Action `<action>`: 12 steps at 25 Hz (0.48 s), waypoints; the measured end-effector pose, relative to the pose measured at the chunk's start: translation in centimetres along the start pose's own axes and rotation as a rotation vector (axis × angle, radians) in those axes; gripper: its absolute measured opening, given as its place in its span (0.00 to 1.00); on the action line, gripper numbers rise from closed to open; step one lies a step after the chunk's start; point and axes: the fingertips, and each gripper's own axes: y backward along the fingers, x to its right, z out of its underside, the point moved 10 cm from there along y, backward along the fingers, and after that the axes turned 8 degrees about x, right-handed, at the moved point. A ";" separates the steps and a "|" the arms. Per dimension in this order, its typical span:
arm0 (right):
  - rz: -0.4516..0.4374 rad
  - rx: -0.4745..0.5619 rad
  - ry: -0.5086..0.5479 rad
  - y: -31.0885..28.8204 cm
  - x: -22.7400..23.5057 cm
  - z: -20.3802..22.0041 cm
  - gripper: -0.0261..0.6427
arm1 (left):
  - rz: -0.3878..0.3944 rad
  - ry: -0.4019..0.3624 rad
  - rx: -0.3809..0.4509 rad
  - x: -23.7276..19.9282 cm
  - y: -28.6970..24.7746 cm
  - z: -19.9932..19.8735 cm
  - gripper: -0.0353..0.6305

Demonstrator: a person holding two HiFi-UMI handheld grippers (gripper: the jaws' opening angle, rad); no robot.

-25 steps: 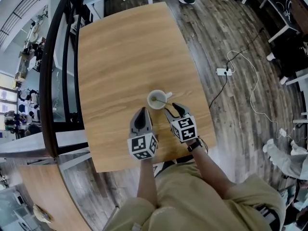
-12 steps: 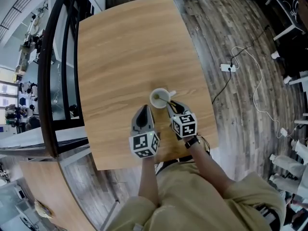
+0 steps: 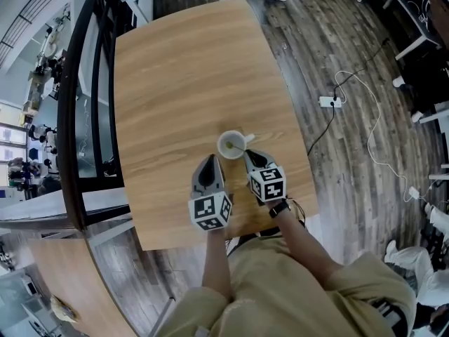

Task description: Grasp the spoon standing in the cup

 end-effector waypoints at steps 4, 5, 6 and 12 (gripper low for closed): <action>0.019 0.019 0.014 1.0 0.0 -0.7 0.07 | 0.009 -0.006 0.020 0.3 0.5 -0.6 0.06; 0.022 0.024 0.018 1.3 -0.1 -0.9 0.07 | 0.012 -0.007 0.026 0.4 0.7 -0.8 0.06; 0.024 0.030 0.022 1.6 -0.3 -1.0 0.07 | 0.015 -0.009 0.032 0.5 1.0 -1.0 0.06; 0.023 0.095 0.051 4.3 -1.4 -2.5 0.07 | 0.034 -0.027 0.071 1.5 2.8 -2.1 0.06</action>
